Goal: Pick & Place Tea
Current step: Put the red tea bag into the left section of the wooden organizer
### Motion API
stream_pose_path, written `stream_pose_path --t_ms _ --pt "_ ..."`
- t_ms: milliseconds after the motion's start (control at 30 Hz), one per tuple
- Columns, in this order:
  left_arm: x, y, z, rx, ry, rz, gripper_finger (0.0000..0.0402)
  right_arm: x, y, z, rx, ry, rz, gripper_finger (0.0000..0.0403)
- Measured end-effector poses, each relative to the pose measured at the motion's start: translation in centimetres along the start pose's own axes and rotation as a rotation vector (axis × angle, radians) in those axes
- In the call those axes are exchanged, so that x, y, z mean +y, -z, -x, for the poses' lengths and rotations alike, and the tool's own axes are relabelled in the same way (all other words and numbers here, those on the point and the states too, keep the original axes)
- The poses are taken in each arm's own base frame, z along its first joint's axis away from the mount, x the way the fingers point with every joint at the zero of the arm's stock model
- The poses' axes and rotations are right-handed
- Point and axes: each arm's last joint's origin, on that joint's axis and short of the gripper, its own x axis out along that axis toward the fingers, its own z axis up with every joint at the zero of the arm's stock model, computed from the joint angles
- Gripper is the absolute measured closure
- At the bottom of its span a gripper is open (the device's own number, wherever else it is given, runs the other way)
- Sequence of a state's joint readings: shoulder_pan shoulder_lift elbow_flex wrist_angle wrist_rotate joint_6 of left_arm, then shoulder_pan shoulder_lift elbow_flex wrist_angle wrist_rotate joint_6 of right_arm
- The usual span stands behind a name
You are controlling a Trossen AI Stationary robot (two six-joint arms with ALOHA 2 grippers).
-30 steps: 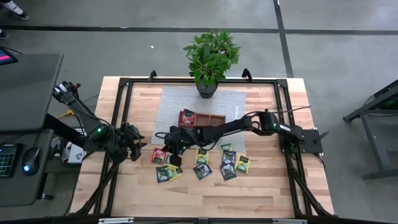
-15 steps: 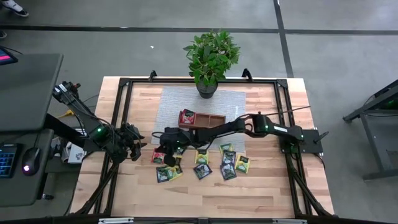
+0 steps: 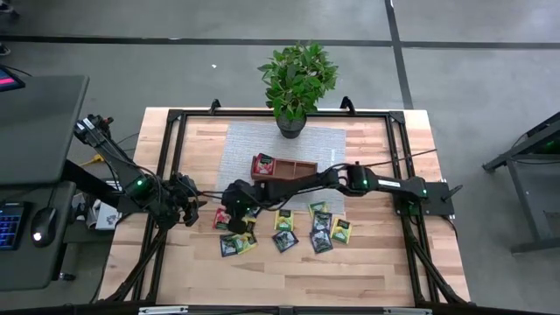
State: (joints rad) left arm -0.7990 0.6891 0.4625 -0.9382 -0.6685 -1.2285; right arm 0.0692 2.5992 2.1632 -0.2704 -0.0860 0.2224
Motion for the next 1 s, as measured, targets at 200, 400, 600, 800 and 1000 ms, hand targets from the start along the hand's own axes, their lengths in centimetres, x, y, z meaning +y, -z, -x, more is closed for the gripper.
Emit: stream_pose_path --t_ms 200,400,600,800,1000 --pt "0.0 0.0 0.0 0.0 0.0 0.0 0.0231 -0.1 0.2 0.0 0.027 0.012 0.01 0.0403" --pt "0.0 0.0 0.0 0.0 0.0 0.002 0.0231 -0.4 0.7 -0.1 0.063 0.018 0.004 0.0403" --pt "0.0 0.0 0.0 0.0 0.0 0.002 0.0231 -0.6 1.4 -0.1 0.14 0.056 -0.046 0.0403" --pt "0.0 0.0 0.0 0.007 0.006 0.044 0.0231 -0.6 2.2 0.1 0.215 0.093 -0.197 0.0403" --pt "-0.4 -0.1 0.0 0.002 0.034 0.101 0.0231 0.6 2.8 0.1 0.226 0.145 -0.311 0.0403"
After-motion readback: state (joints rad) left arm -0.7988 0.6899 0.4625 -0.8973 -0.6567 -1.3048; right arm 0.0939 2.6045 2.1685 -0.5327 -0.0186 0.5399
